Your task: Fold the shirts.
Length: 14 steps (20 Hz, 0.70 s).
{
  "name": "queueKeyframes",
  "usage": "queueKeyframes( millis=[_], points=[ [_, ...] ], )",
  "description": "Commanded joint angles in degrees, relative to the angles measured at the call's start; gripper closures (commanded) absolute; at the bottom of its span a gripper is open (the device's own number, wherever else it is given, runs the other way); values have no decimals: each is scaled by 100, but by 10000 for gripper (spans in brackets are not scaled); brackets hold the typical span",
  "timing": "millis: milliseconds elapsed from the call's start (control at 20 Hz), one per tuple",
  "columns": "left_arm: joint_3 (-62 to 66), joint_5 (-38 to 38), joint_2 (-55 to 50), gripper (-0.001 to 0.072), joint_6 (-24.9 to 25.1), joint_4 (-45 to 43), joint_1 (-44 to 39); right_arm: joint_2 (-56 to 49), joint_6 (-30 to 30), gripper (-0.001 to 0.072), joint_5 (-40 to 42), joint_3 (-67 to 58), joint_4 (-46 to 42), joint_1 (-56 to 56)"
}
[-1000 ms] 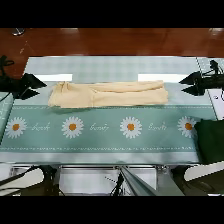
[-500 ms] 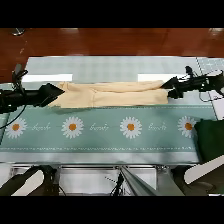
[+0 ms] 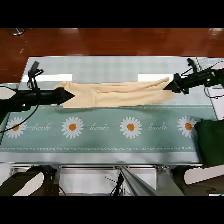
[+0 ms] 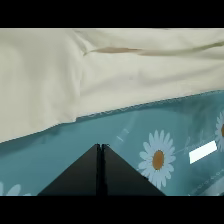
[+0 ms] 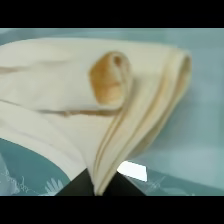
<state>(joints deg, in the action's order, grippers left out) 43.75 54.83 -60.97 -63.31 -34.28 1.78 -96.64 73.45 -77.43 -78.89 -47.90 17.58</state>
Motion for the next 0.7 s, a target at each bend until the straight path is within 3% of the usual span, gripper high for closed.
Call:
queueKeyframes(
  millis=[0,150,500,650],
  points=[
    [310,-420,-275,682,114,103,-975,1394,-9,691,-55,599,-560,166],
    [1373,-581,-1198,683,-55,35,-1897,2929,-22,691,17,1515,-645,164],
    [4446,-481,-3950,683,-2358,-1646,-4030,5171,503,691,-297,2404,-490,160],
    [5298,-179,-4784,683,-2625,-1624,-4728,5473,544,691,-184,2402,-308,160]
  ],
)
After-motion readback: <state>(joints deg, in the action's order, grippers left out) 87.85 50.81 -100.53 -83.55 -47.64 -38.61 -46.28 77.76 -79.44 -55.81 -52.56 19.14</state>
